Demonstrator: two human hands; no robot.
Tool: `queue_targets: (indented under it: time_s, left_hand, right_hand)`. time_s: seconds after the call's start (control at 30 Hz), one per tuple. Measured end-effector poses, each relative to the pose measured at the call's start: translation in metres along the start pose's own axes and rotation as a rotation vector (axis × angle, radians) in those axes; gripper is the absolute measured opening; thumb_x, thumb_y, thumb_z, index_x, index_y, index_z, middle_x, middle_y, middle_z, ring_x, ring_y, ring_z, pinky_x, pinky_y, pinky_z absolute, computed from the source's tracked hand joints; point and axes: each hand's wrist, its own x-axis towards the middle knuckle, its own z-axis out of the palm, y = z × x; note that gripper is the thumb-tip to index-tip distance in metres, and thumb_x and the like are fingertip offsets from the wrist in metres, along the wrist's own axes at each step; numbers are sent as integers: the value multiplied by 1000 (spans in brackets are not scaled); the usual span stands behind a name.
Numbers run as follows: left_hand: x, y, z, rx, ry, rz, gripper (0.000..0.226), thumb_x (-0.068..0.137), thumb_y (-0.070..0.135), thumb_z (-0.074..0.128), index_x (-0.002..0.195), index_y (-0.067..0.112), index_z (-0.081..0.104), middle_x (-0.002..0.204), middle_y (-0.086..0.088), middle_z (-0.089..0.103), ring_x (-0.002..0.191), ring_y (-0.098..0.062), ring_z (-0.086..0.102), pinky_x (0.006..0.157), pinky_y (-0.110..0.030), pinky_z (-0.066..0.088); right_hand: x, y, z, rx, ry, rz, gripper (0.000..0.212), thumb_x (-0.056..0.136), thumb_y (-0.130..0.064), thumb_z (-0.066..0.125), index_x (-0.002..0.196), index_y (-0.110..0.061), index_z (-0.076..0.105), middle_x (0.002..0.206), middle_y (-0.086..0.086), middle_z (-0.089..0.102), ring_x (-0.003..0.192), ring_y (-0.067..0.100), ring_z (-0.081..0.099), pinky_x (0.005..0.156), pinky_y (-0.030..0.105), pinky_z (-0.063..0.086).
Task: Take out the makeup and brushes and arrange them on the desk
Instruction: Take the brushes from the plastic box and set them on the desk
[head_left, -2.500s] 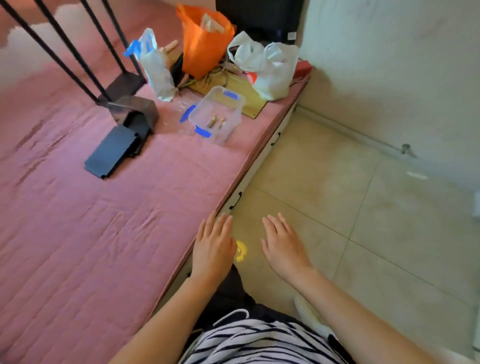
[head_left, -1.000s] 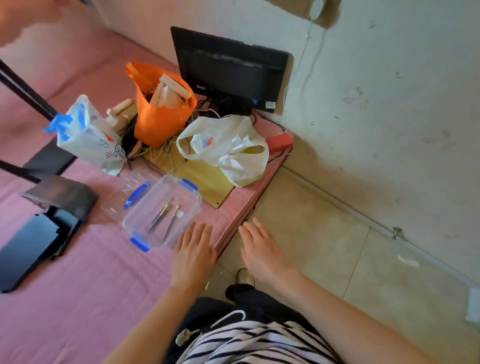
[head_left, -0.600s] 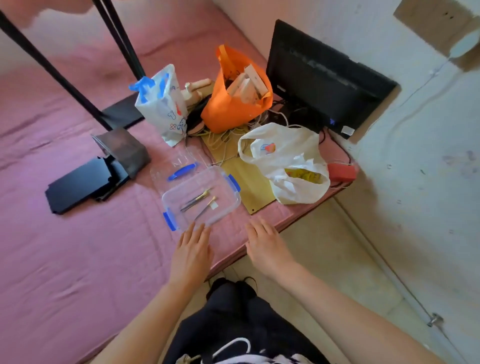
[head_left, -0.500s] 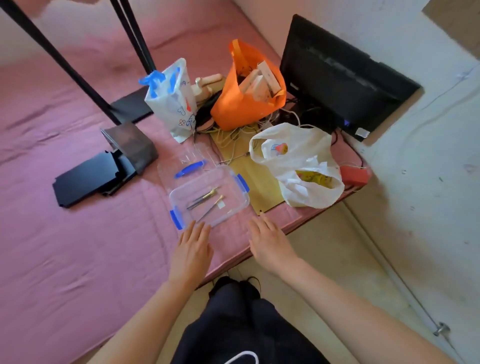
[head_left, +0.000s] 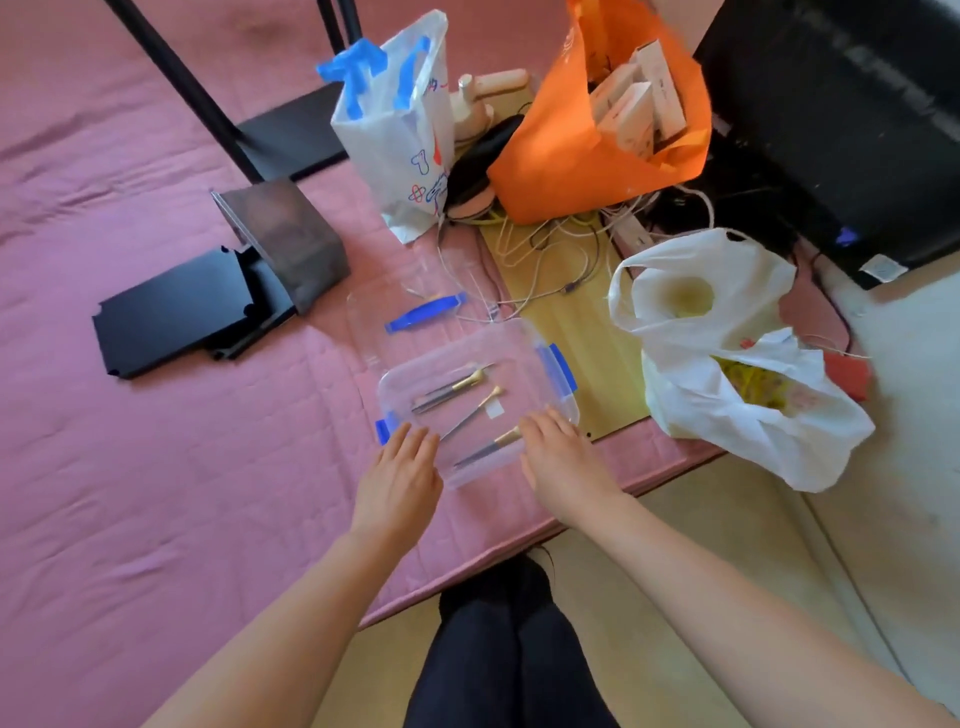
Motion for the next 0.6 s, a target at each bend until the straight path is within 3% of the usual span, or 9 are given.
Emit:
queue_targets:
  time_s: [0.3,0.47,0.6]
  left_hand:
    - [81,-23,80,64,-94,-6,37,95,24,44,130,15,45,133,1,49,130,-21,36,100,-30,35]
    - [122,-26,117,93,-91,-11,43,96,24,42,138,15,37,141,-2,42,134,-23,31,103,-31,33]
    - [144,-27,142,116,-92,-69,53,98,21,40,147,11,24,156,-6,25,144,-24,20,111,-32,25]
  right_hand:
    - [89,24,59,48,-87,-27,39,99,-20,40,135,-7,40,139,9,43,139,26,27,109,33,27]
    - [134,37,88,122,-234,-33,40,96,-24,45,133,-7,44,134,11,47,129,26,37,104,36,36]
    - [159,43,105,127,-281,-56,42,95,-26,50,133,-11,43,138,9,44,130,28,37,102,36,35]
